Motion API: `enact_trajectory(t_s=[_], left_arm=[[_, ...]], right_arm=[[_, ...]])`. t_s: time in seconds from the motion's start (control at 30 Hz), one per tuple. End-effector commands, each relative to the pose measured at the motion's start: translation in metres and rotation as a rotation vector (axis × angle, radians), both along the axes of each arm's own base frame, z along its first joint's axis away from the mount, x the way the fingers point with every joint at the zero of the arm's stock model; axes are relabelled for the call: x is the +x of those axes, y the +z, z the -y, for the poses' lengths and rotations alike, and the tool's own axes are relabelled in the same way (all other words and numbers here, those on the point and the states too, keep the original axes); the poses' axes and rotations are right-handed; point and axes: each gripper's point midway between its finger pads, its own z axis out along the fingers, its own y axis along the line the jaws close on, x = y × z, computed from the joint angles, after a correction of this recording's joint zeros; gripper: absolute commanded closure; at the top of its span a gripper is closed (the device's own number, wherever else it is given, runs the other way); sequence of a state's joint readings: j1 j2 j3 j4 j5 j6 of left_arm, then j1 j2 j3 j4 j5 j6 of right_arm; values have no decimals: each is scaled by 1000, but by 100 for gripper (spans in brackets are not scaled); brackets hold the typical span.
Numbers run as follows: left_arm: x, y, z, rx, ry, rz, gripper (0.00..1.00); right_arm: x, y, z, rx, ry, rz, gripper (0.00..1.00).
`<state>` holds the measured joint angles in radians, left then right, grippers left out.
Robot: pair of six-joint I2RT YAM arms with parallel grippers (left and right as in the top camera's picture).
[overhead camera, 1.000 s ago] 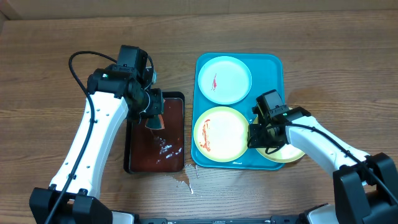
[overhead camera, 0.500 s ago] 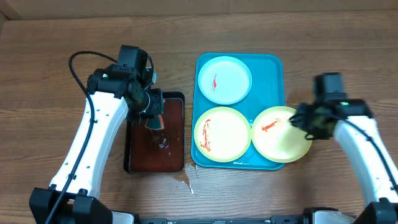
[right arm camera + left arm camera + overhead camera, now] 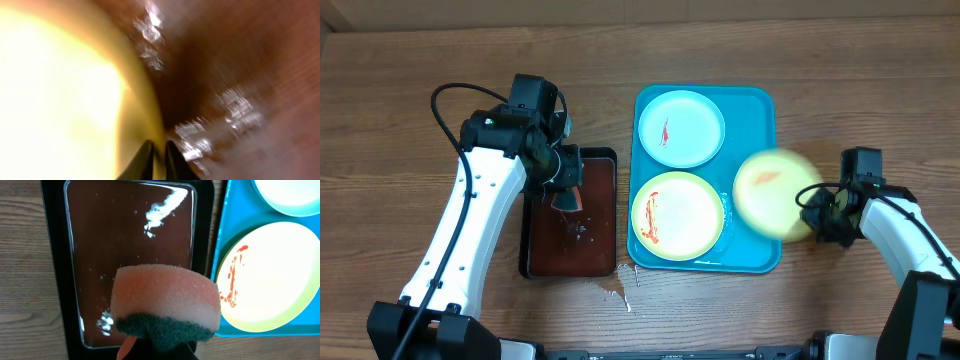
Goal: Clean dirty plates on tray and stack at the side
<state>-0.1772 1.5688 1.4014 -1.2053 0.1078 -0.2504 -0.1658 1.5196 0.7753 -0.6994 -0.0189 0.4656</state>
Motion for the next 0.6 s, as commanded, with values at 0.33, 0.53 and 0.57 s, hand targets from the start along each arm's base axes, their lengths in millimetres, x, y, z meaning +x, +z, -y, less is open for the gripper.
enact_trajectory(t_s=[0.33, 0.53, 0.57], left_arm=[[4, 11, 2, 5, -31, 42, 96], [4, 11, 2, 5, -31, 42, 96], [4, 11, 2, 5, -31, 43, 96]], right_arm=[[48, 17, -21, 60, 151, 207, 87], [64, 38, -27, 58, 212, 255, 50], [67, 44, -27, 56, 213, 263, 48]])
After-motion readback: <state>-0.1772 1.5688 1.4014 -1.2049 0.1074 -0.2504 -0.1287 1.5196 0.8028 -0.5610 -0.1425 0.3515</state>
